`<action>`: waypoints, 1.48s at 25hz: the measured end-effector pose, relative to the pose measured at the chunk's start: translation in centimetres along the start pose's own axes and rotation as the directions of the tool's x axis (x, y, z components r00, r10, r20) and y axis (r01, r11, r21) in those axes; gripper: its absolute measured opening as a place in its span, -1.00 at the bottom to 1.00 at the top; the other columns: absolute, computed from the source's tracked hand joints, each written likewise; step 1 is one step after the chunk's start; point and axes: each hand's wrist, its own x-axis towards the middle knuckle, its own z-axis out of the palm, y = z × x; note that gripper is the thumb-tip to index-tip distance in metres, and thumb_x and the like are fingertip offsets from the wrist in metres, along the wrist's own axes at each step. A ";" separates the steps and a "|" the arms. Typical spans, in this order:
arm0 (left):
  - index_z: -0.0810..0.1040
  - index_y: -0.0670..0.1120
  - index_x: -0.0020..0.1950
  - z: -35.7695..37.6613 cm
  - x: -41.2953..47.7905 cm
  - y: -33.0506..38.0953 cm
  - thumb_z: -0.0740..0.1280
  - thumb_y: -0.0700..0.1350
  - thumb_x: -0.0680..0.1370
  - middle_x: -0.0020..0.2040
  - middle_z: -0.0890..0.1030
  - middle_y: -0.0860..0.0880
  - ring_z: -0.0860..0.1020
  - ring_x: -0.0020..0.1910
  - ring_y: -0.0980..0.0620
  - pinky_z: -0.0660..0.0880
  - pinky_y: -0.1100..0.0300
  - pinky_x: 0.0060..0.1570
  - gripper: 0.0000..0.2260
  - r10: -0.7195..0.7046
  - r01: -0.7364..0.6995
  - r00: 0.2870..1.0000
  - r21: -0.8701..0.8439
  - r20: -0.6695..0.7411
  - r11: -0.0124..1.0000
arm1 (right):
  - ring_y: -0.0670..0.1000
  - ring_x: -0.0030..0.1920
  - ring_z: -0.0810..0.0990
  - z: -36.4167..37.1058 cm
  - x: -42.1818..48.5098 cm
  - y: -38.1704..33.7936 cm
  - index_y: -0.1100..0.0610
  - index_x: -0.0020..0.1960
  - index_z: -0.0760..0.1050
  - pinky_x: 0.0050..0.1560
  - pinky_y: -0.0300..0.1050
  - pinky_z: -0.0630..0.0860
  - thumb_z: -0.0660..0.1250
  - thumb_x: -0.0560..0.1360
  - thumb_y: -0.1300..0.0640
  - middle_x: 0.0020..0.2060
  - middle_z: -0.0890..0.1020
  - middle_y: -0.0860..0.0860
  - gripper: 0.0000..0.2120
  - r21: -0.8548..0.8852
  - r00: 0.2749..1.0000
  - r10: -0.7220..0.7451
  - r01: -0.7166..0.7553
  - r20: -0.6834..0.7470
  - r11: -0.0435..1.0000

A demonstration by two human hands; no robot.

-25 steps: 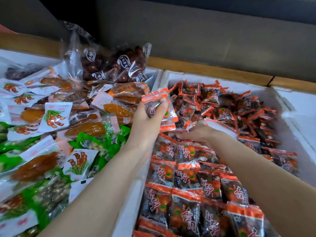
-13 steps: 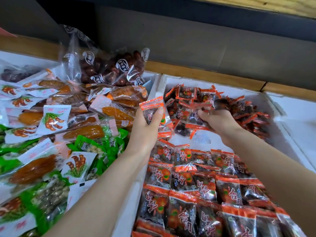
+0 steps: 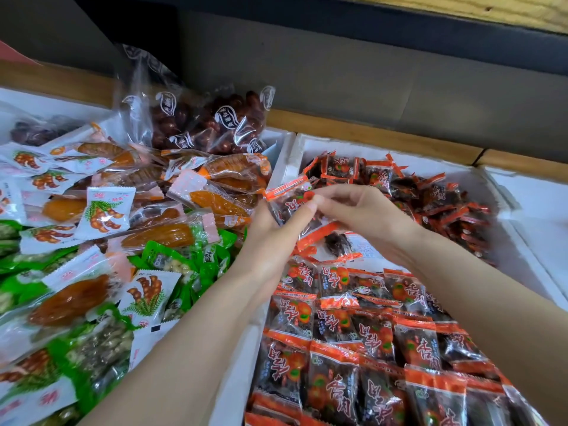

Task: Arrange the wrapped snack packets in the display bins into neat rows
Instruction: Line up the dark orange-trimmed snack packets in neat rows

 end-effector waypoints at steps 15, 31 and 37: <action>0.47 0.03 0.16 -0.6 0.7 -0.8 0.42 -0.07 0.50 0.07 0.64 0.03 0.62 0.05 0.08 0.52 0.00 0.18 -0.73 0.092 -0.087 0.995 0.118 -0.040 0.989 | 0.00 -0.32 0.42 -1.2 2.7 7.2 0.25 0.08 0.38 -0.49 -0.26 0.24 0.34 0.52 0.07 -0.18 0.48 0.06 -0.71 -0.501 0.930 0.155 -0.313 -0.333 0.807; 0.48 0.08 0.19 0.9 -1.2 -1.1 0.46 0.10 0.40 0.15 0.62 0.09 0.57 0.16 0.07 0.42 -0.07 0.28 -0.60 -0.007 0.002 0.999 0.082 0.050 0.997 | 0.08 -0.15 0.57 -1.3 -6.7 -0.2 0.15 -0.14 0.53 -0.05 -0.02 0.41 0.16 0.56 0.06 -0.29 0.61 0.12 -0.76 0.712 0.799 0.525 -0.549 0.293 0.438; 0.46 0.05 0.21 0.7 -1.2 -0.5 0.44 -0.02 0.47 0.13 0.62 0.05 0.59 0.13 0.04 0.48 -0.07 0.22 -0.66 0.049 -0.055 0.998 0.137 0.045 0.989 | -0.02 -0.23 0.63 -1.2 -7.6 0.8 0.22 -0.03 0.58 -0.23 -0.15 0.60 0.33 0.39 0.23 -0.18 0.65 0.11 -0.82 0.472 0.887 0.415 -0.460 0.204 0.752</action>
